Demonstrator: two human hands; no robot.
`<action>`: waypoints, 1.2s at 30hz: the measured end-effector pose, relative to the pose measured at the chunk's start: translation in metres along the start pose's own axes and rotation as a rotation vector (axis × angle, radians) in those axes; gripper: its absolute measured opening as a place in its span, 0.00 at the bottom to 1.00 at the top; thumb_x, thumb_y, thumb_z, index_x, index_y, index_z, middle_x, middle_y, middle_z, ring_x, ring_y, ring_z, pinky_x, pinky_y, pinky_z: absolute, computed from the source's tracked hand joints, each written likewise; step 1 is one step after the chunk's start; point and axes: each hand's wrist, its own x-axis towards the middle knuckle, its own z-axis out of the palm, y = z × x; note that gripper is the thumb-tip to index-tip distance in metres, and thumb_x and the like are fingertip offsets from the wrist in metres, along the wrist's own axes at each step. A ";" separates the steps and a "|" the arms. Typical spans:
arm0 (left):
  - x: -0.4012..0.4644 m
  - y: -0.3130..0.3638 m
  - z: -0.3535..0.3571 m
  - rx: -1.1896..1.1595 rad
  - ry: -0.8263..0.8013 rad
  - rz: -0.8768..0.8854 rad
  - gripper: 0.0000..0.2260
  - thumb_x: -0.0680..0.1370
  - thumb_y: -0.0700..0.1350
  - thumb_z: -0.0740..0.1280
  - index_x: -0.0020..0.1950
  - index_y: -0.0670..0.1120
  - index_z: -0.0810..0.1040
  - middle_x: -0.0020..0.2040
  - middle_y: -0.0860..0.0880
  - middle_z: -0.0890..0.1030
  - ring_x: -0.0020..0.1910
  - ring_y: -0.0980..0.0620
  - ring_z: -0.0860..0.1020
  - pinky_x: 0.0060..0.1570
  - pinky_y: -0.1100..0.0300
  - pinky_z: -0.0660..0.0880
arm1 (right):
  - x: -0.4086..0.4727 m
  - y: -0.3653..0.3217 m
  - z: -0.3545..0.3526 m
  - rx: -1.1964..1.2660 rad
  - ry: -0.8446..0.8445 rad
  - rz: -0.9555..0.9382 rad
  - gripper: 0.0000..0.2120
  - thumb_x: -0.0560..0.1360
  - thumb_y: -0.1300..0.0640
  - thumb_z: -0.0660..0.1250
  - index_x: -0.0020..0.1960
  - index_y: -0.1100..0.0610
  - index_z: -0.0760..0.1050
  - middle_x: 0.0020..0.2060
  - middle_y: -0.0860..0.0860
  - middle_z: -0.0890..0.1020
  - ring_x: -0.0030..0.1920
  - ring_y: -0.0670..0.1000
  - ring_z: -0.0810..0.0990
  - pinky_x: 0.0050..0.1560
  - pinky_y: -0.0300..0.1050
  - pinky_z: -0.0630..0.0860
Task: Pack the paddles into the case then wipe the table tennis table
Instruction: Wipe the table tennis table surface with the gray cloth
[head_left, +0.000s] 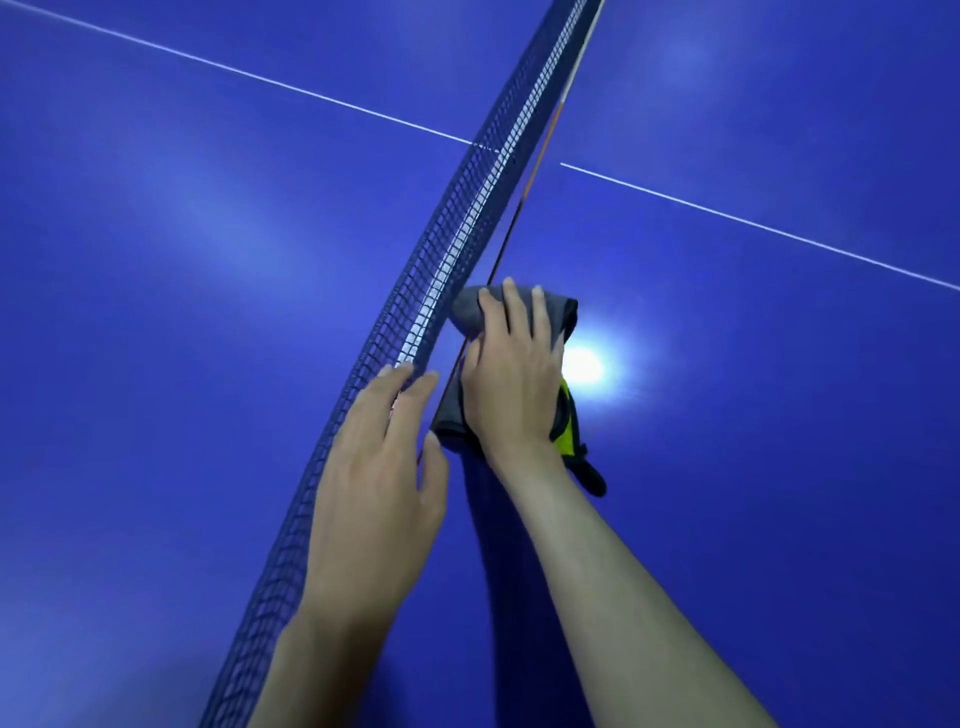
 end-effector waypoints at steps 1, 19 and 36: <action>0.002 0.001 0.000 0.011 -0.001 0.005 0.22 0.82 0.39 0.66 0.76 0.48 0.71 0.76 0.51 0.70 0.77 0.52 0.66 0.73 0.56 0.66 | 0.009 0.002 0.002 0.030 0.017 -0.012 0.23 0.79 0.56 0.61 0.74 0.54 0.73 0.77 0.52 0.71 0.80 0.58 0.63 0.73 0.64 0.67; -0.008 0.122 0.111 -0.001 -0.091 0.240 0.18 0.82 0.39 0.67 0.72 0.44 0.76 0.75 0.47 0.73 0.77 0.47 0.68 0.72 0.44 0.71 | -0.010 0.263 -0.104 0.059 0.095 0.174 0.23 0.81 0.61 0.64 0.74 0.48 0.73 0.78 0.46 0.69 0.80 0.51 0.61 0.74 0.54 0.67; -0.035 0.291 0.230 0.006 -0.162 0.305 0.19 0.80 0.38 0.68 0.72 0.47 0.77 0.75 0.51 0.73 0.77 0.50 0.67 0.73 0.45 0.70 | -0.096 0.535 -0.229 0.034 0.097 0.344 0.21 0.83 0.58 0.61 0.75 0.45 0.72 0.79 0.42 0.66 0.81 0.47 0.59 0.73 0.57 0.66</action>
